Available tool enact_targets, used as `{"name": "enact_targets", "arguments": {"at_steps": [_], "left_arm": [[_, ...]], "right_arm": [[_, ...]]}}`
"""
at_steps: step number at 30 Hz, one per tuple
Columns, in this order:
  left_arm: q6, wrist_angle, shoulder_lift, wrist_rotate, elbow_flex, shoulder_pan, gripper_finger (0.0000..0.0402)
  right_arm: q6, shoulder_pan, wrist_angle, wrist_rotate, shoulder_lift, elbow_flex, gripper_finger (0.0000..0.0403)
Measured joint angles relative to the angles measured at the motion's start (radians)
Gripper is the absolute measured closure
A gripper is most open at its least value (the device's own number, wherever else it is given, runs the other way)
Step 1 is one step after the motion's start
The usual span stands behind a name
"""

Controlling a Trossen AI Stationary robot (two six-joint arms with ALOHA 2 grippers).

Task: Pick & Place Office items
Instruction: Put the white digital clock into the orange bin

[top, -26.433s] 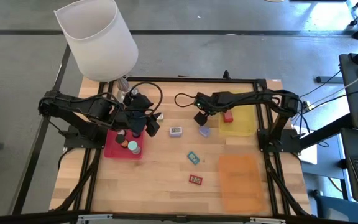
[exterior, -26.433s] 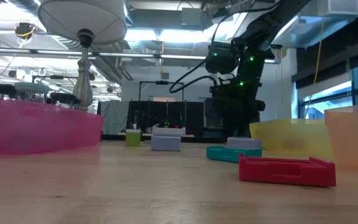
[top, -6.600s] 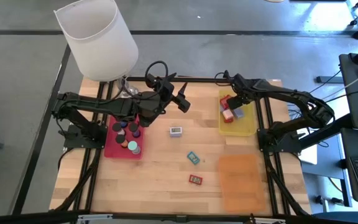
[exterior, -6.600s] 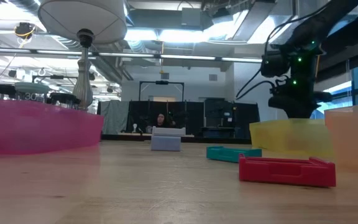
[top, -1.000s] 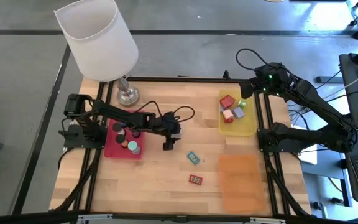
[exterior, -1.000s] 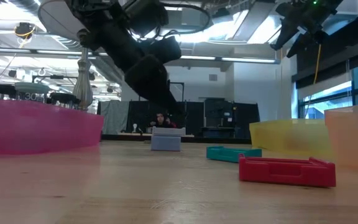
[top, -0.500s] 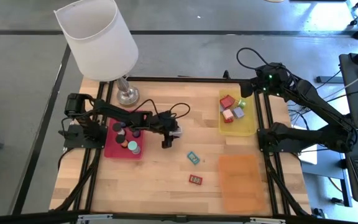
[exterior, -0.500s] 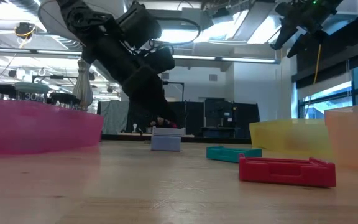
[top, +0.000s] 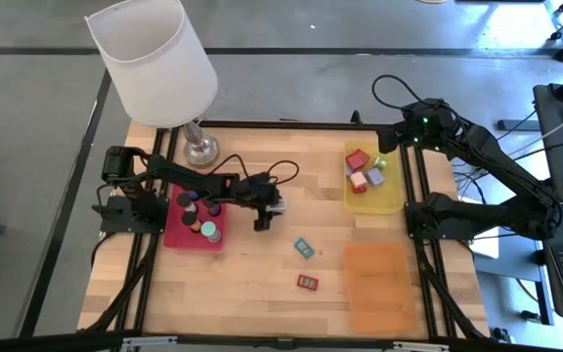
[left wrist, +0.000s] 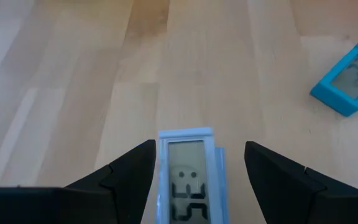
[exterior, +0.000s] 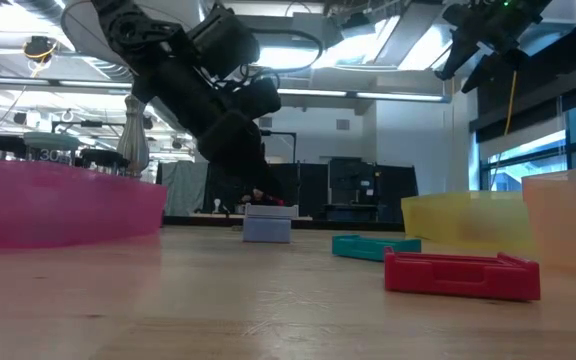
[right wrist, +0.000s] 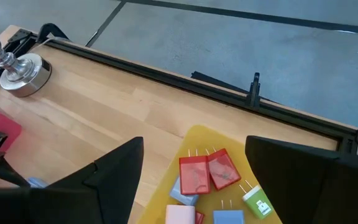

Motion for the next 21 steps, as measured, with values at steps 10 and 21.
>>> {"name": "enact_targets", "arguments": {"at_steps": [10, 21], "left_arm": [[-0.016, -0.001, 0.0, -0.007, -0.005, 0.011, 0.0174], [-0.088, 0.072, -0.001, 0.016, -0.062, 0.019, 0.0175]], "right_arm": [[0.0, 0.0, 0.0, 0.0, 0.0, 0.0, 0.0117], [0.0, 0.0, 0.0, 0.003, 0.0, 0.0, 0.0117]]}}
